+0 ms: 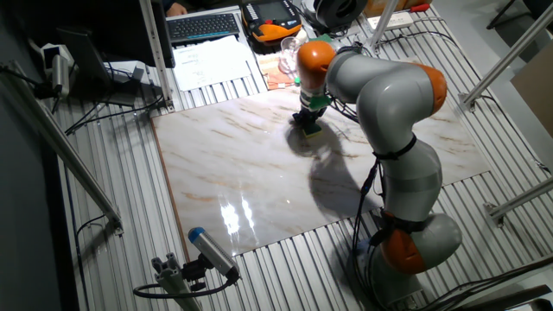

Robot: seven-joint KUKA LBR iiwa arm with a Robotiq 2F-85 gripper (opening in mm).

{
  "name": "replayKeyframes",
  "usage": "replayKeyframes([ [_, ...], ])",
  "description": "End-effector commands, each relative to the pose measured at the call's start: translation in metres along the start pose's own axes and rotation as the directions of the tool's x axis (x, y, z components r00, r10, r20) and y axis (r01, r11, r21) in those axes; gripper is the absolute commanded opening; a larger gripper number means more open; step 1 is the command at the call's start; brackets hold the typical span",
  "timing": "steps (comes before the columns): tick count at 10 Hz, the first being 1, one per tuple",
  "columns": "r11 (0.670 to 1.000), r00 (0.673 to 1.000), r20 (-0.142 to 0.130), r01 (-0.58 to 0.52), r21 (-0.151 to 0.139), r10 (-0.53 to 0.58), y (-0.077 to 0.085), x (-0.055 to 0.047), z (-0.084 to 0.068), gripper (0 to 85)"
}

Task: Clean the tabletop with a sponge

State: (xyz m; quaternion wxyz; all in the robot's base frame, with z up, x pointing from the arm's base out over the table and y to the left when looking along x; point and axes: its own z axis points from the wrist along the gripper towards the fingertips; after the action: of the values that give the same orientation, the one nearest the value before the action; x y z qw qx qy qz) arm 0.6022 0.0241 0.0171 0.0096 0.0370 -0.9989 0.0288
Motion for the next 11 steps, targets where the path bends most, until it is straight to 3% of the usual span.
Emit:
replayKeyframes([
  [1, 1.000, 1.000, -0.002, -0.002, 0.001, 0.002, -0.005, 0.005, 0.008, 0.0],
  [7, 1.000, 1.000, -0.003, -0.007, -0.005, 0.007, -0.006, 0.010, -0.002, 0.0],
  [11, 0.999, 0.999, -0.016, -0.032, -0.004, 0.032, 0.005, 0.007, -0.027, 0.0],
])
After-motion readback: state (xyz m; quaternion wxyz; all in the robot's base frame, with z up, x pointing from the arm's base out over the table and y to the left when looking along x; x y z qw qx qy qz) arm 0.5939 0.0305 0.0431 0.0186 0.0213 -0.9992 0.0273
